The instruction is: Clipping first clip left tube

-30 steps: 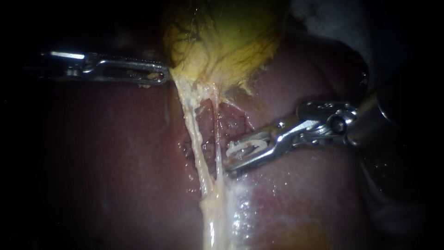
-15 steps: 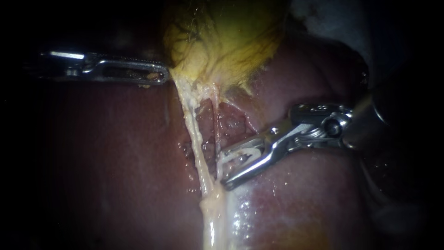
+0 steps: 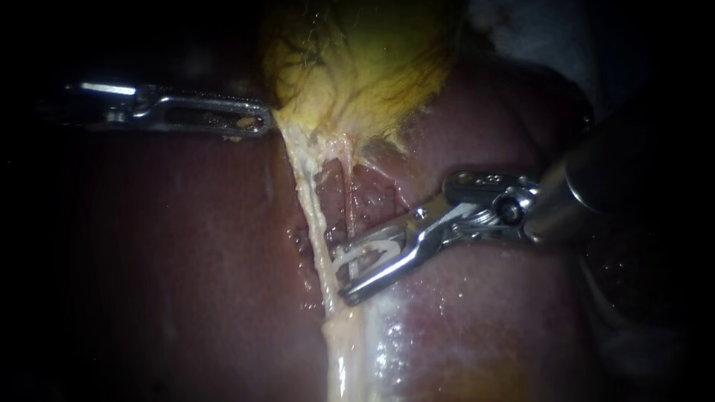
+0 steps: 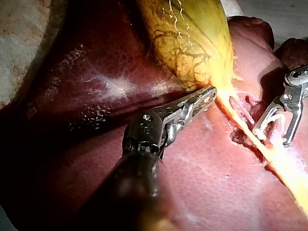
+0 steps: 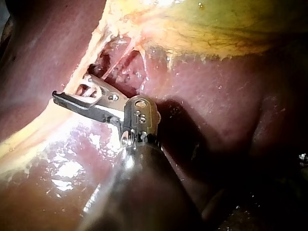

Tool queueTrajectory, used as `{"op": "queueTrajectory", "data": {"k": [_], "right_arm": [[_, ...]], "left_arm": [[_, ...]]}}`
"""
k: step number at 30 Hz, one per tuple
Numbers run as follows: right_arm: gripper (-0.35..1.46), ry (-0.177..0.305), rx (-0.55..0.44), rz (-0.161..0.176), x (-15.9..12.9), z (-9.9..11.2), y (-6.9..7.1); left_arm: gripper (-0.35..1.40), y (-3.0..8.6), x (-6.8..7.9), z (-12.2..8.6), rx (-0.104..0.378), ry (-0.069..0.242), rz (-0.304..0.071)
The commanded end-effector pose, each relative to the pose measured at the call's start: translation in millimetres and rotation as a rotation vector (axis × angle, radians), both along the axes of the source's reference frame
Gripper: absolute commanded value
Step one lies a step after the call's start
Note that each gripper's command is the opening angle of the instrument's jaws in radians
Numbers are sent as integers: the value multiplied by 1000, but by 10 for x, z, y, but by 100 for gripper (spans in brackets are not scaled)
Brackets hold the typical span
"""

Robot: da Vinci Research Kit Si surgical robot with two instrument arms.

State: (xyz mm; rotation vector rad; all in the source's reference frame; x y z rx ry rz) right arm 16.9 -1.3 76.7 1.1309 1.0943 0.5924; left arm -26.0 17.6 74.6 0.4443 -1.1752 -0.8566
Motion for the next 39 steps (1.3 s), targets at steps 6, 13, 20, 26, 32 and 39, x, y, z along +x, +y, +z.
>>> {"op": "queueTrajectory", "data": {"k": [6,13,20,26,32,39], "right_arm": [[57,7,-7,2,-3,22,2],[57,34,-1,9,3,36,7],[57,68,3,-10,11,48,9],[57,99,6,-24,22,50,-1],[57,140,21,-7,37,41,-10],[56,194,42,-9,49,26,-21]], "left_arm": [[-35,0,0,0,0,0,0],[-35,0,-2,0,0,1,-1],[-35,1,-2,1,0,0,-1],[-35,1,-2,1,0,0,-1],[-35,1,-2,1,0,0,-1],[-35,2,-2,0,1,0,-1]]}}
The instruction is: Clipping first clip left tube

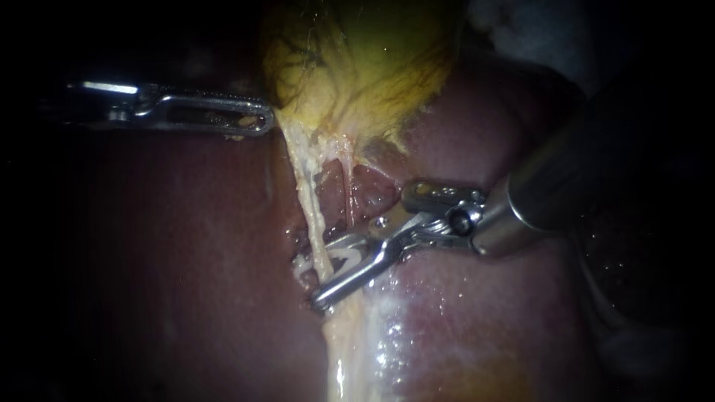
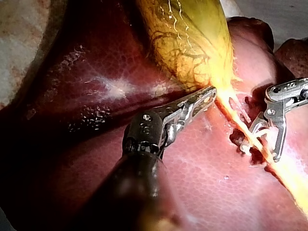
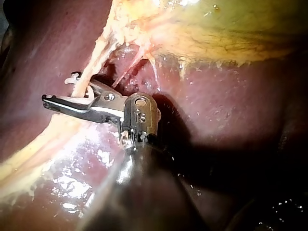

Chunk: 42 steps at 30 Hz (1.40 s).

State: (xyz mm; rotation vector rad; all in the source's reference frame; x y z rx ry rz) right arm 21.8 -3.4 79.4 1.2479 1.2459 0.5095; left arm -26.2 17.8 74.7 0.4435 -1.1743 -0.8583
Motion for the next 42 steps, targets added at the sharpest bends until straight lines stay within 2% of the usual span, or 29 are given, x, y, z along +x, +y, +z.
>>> {"op": "queueTrajectory", "data": {"k": [1,8,15,19,21,31,34,38,42], "right_arm": [[56,10,3,-6,0,-5,-1],[55,63,1,-41,4,-25,-15],[53,90,-17,-69,8,-40,-26],[48,99,-32,-67,11,-41,-27],[39,106,-48,-63,11,-41,-25],[-9,137,-110,-49,10,-38,-21],[-34,138,-121,-39,10,-38,-21],[-35,124,-139,1,11,-38,-17],[-35,129,-148,4,10,-41,-15]], "left_arm": [[-35,0,1,-1,1,-1,1],[-35,0,1,-1,1,-1,1],[-35,1,1,-2,1,-1,1],[-35,1,1,-2,1,-1,1],[-35,1,2,-2,1,-1,1],[-35,1,2,-2,2,-2,1],[-35,1,2,-2,2,-2,1],[-35,2,2,-3,2,-2,1],[-35,2,2,-3,2,-2,1]]}}
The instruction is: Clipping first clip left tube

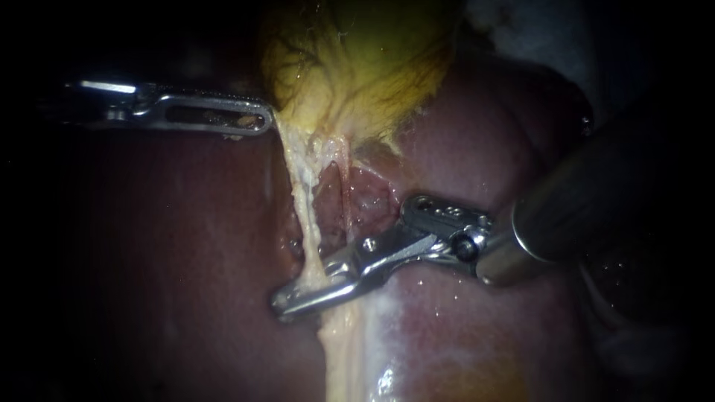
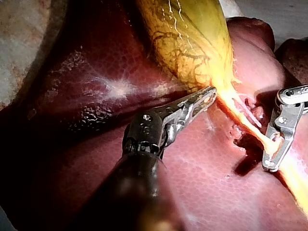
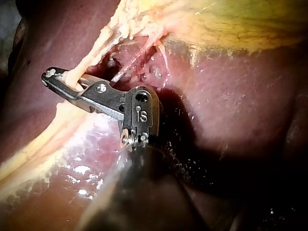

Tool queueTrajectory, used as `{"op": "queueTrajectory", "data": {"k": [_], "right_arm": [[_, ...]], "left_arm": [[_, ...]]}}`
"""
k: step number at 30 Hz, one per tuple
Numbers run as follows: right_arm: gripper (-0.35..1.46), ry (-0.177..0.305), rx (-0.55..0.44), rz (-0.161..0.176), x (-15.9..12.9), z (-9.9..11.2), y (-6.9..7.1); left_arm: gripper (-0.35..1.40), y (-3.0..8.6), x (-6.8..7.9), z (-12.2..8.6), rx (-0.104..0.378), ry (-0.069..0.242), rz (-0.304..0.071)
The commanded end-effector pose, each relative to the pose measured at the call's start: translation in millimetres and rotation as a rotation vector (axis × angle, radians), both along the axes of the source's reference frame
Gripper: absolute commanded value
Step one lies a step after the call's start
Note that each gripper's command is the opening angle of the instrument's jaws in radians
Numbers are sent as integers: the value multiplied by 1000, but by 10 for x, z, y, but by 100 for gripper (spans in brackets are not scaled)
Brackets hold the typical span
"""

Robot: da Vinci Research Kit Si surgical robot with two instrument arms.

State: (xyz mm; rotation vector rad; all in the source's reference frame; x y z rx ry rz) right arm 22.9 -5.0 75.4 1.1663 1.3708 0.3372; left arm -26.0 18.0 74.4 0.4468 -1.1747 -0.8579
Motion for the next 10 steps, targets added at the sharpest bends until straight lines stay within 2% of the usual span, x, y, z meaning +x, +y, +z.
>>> {"op": "queueTrajectory", "data": {"k": [1,10], "right_arm": [[-35,-1,2,-1,0,-2,2],[-35,-1,3,0,-1,-4,3]], "left_arm": [[-35,0,0,0,0,0,0],[-35,0,0,0,0,0,0]]}}
